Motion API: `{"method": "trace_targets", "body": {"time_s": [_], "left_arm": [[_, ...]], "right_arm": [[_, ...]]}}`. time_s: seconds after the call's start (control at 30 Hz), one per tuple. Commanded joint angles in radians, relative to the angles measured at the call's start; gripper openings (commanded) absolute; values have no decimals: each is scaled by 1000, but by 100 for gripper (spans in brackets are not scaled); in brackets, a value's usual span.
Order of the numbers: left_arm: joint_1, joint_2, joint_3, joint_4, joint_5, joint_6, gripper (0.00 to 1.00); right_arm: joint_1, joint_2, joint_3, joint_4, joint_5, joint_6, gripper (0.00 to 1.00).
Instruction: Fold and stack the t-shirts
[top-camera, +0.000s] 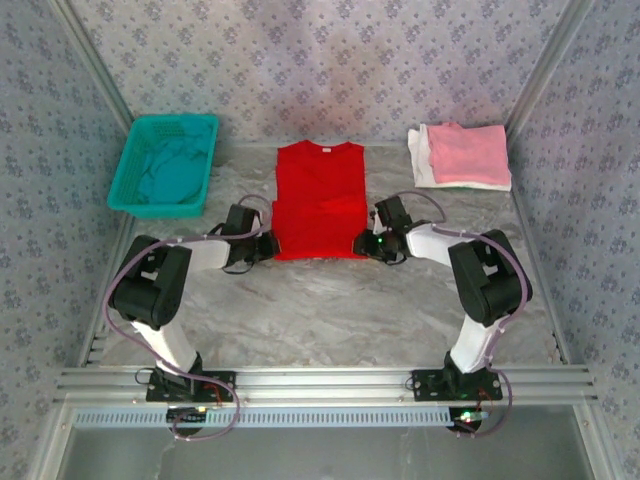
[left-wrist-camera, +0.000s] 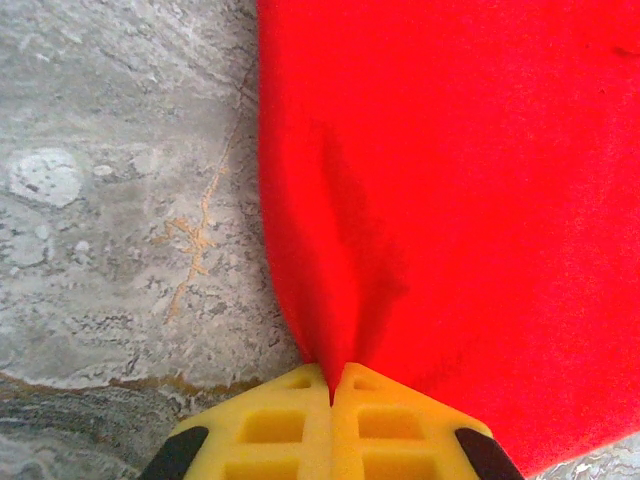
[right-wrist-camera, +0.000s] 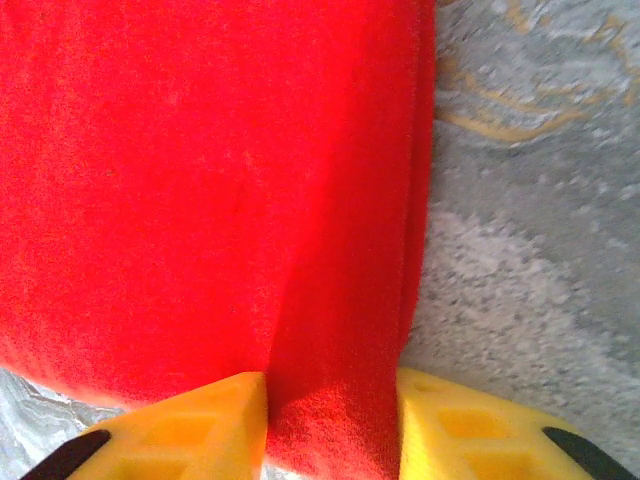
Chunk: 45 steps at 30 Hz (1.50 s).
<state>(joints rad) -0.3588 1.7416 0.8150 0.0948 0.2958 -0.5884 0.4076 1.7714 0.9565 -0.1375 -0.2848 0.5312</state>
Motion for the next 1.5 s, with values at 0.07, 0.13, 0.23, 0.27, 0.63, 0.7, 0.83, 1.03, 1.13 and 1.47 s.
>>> {"method": "trace_targets", "body": {"time_s": [0.07, 0.13, 0.23, 0.27, 0.63, 0.7, 0.83, 1.03, 1.13, 1.47], "left_arm": [[17, -24, -26, -28, 5, 5, 0], [22, -39, -36, -30, 8, 2, 0], [24, -79, -64, -44, 10, 5, 0], [23, -92, -71, -53, 12, 7, 0], [-56, -469, -252, -348, 33, -18, 0], [-103, -562, -264, -425, 14, -44, 0], [-170, -713, -258, -555, 2, -108, 0], [-190, -848, -126, -696, -49, -77, 0], [-173, -835, -51, -701, -54, -32, 0], [-48, -694, 128, -617, 12, 79, 0]], "right_arm": [[7, -2, -4, -11, -15, 29, 24], [2, -21, -18, -3, -20, 38, 15], [-2, -61, -42, -9, -28, 41, 4], [-2, -73, -50, -14, -33, 41, 2], [31, -400, -316, -97, -146, 128, 0], [62, -478, -352, -115, -156, 160, 0], [147, -636, -365, -200, -104, 206, 0], [173, -791, -272, -271, -12, 189, 0], [165, -779, -184, -314, 11, 117, 0], [112, -650, -24, -260, 32, 12, 0]]}}
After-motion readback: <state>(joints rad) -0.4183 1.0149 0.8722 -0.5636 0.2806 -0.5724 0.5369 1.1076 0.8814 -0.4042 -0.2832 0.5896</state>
